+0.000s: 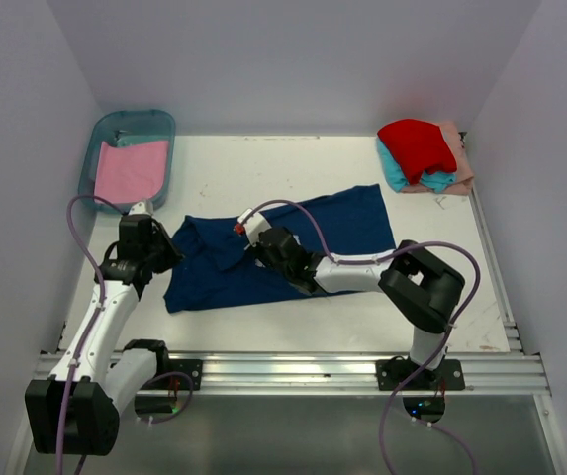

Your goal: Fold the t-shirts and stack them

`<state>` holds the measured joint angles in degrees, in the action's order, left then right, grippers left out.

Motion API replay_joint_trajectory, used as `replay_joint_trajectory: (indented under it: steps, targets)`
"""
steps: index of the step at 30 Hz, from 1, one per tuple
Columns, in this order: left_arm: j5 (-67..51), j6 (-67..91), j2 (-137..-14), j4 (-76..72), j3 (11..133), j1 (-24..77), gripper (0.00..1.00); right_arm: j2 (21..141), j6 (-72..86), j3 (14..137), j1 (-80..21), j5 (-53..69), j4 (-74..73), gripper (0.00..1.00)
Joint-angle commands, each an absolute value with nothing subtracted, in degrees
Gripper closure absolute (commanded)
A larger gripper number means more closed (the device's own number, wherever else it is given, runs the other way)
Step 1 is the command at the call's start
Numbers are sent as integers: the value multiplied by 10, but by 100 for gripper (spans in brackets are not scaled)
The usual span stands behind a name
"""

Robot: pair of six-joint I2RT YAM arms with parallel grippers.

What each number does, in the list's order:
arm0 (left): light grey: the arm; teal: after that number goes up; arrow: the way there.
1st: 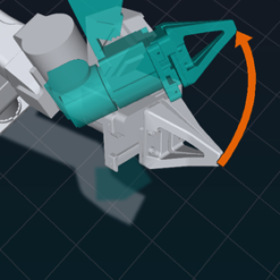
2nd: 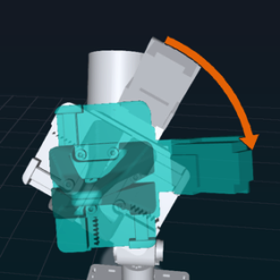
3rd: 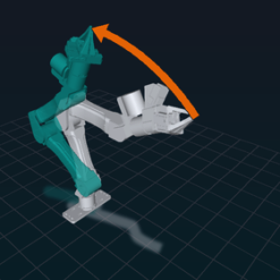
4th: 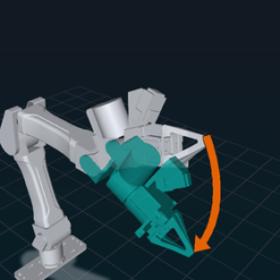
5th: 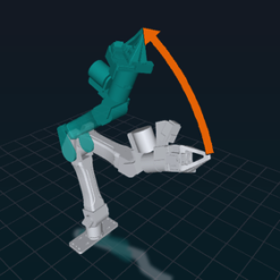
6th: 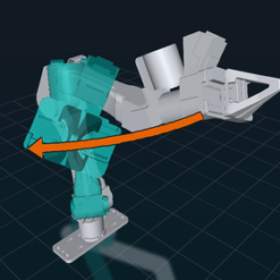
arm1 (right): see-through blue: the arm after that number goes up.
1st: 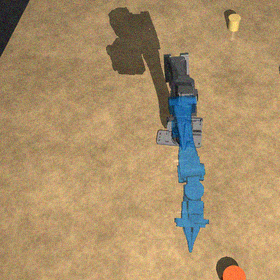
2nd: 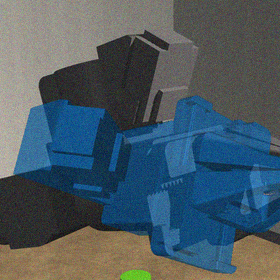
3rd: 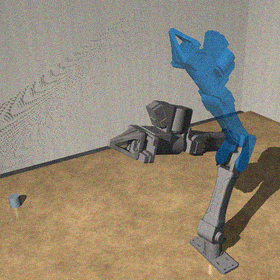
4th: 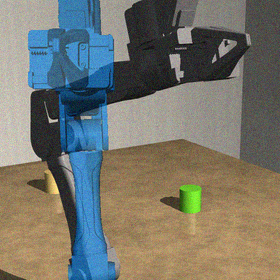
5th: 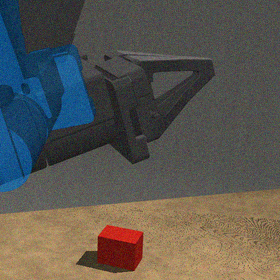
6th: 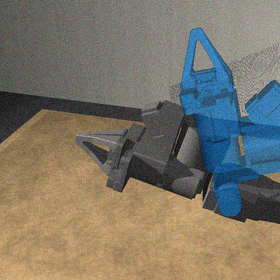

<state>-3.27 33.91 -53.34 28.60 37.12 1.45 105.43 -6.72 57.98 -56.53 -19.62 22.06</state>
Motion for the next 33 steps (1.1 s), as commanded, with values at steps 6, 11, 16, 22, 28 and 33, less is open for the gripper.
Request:
replay_joint_trajectory:
  steps: [6, 11, 16, 22, 28, 33]
  targets:
    - [-73, 337, -525, 252, 337, 11, 100, 1044, -50, 591, -583, -189, 196, 93]
    - [-156, 347, -522, 168, 283, 11, 88, 1043, -42, 606, -583, -271, 183, 36]
    - [-194, 355, -538, 114, 247, 12, 68, 998, -53, 601, -583, -400, 199, 11]
    - [-255, 396, -553, -16, 195, 18, 63, 878, -5, 607, -540, -443, 122, 9]
    - [-234, 431, -607, -97, 178, 47, 62, 781, 35, 586, -477, -457, 48, 9]
    - [-208, 443, -665, -138, 186, 82, 63, 724, 76, 572, -403, -405, 2, 12]
